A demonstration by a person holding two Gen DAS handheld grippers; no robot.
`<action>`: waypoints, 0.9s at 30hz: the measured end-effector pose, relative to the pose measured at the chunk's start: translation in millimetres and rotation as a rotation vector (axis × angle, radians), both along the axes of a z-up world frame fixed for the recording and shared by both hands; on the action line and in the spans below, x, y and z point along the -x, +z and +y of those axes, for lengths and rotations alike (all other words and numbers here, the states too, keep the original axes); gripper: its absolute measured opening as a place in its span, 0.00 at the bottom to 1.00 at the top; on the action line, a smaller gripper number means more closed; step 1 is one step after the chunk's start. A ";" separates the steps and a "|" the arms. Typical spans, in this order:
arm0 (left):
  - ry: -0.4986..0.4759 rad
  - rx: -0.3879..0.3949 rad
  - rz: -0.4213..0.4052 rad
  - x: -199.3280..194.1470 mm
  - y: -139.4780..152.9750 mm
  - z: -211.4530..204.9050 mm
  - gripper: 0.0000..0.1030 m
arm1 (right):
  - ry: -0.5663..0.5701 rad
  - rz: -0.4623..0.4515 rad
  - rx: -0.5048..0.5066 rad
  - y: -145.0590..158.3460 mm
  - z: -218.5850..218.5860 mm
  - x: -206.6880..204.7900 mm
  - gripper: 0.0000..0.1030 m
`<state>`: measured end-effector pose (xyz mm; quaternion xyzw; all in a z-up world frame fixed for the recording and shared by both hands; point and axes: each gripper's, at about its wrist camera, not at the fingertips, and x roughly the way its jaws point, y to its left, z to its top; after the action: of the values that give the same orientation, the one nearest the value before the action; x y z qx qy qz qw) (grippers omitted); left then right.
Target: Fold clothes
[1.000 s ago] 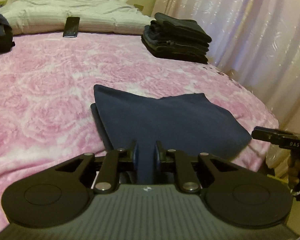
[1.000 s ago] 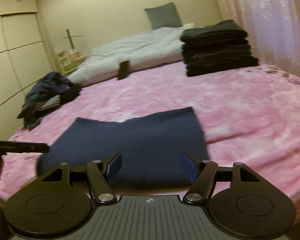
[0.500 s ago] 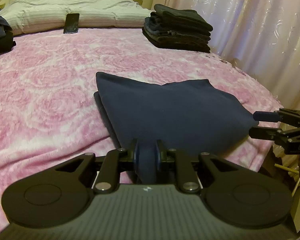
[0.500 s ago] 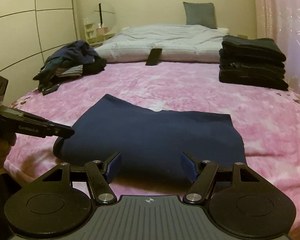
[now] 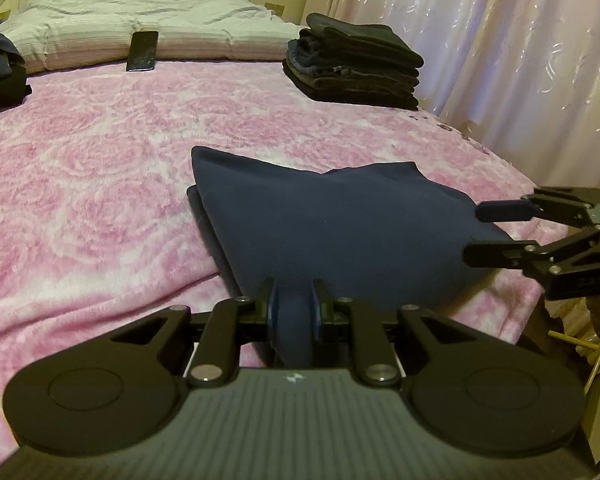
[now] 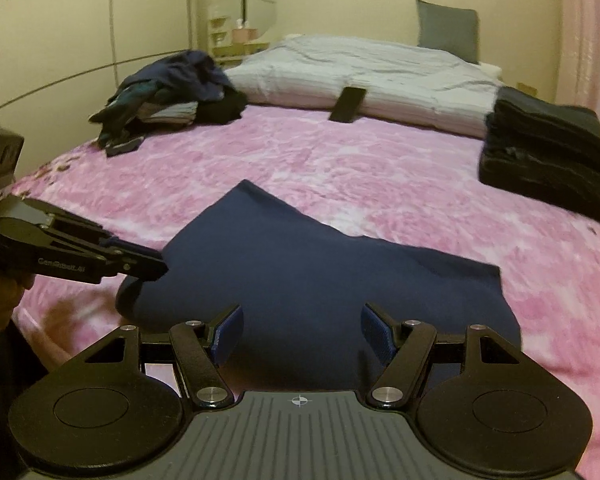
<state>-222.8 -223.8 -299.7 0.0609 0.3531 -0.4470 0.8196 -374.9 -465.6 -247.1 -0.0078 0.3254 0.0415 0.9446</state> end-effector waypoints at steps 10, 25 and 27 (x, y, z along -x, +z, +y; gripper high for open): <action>-0.009 0.020 0.009 -1.9 -0.1 4.1 0.14 | 0.074 0.083 0.047 -15.5 20.0 -35.0 0.66; 0.046 0.087 0.071 -56.5 7.3 10.3 0.20 | 0.238 0.091 -0.004 5.6 17.2 -167.3 0.59; 0.041 0.063 0.093 -63.4 -4.3 4.4 0.21 | 0.285 0.124 -0.036 -0.7 23.6 -190.6 0.33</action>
<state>-159.4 -219.4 -303.9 0.0068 0.3779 -0.4432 0.8128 -184.3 -442.1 -247.8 -0.0344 0.3780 0.1813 0.9072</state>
